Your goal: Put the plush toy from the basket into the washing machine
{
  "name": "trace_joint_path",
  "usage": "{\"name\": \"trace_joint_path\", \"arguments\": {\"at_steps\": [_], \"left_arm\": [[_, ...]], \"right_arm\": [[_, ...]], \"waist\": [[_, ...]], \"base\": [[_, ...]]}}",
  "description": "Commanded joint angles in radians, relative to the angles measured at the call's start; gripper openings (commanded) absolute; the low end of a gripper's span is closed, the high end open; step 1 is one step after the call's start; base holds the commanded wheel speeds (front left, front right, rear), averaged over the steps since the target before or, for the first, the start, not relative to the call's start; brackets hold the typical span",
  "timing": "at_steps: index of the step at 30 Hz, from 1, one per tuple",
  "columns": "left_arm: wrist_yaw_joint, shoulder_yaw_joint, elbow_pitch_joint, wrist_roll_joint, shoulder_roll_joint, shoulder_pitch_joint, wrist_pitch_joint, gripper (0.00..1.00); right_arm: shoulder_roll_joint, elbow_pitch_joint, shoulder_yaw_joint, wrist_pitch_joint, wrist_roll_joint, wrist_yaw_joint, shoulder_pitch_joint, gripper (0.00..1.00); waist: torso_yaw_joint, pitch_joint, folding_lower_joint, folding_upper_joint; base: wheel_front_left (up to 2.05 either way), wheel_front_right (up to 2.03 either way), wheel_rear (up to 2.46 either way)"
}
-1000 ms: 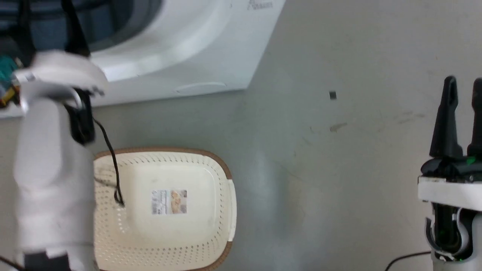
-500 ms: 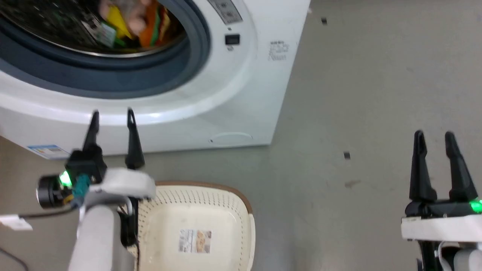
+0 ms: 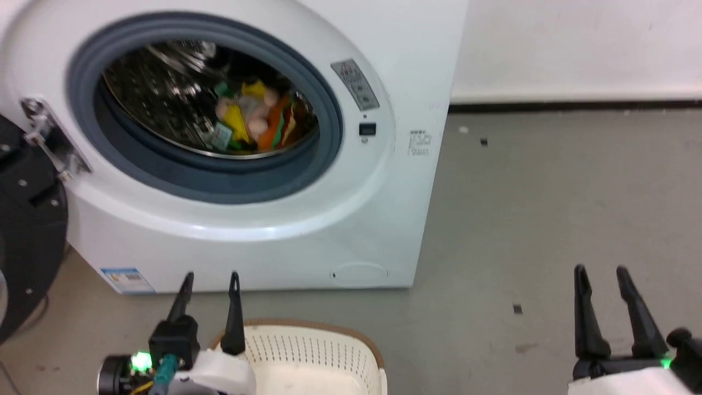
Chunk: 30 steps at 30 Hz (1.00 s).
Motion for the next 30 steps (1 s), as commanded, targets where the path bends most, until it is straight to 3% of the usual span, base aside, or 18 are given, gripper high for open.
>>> {"name": "trace_joint_path", "arguments": {"at_steps": [1,12,13,30], "left_arm": [[0.004,-0.006,-0.004,0.005,0.0,0.021,-0.006,1.0],[0.009,-0.019,0.004,-0.012,-0.003,0.069,-0.006,1.0],[0.007,-0.02,0.003,-0.011,-0.003,0.06,0.0,0.0],[0.0,-0.017,-0.023,-0.006,-0.004,0.061,0.03,0.0]], "right_arm": [[0.0,0.005,0.002,-0.004,-0.008,-0.001,0.023,1.0],[0.0,0.025,0.006,-0.004,-0.014,-0.001,0.041,1.0],[0.0,0.024,0.007,0.0,-0.007,0.0,0.038,0.0],[0.0,0.021,0.015,0.029,-0.037,0.0,0.028,0.0]], "waist": [[0.012,-0.049,0.0002,-0.0001],[0.03,-0.086,0.0002,-0.0001],[0.03,-0.087,0.0002,-0.0001],[0.028,-0.084,0.0002,-0.0001]], "base": [[0.0,0.0,0.0],[0.0,0.0,0.0],[0.0,0.0,0.0],[0.0,0.0,0.0]]}}
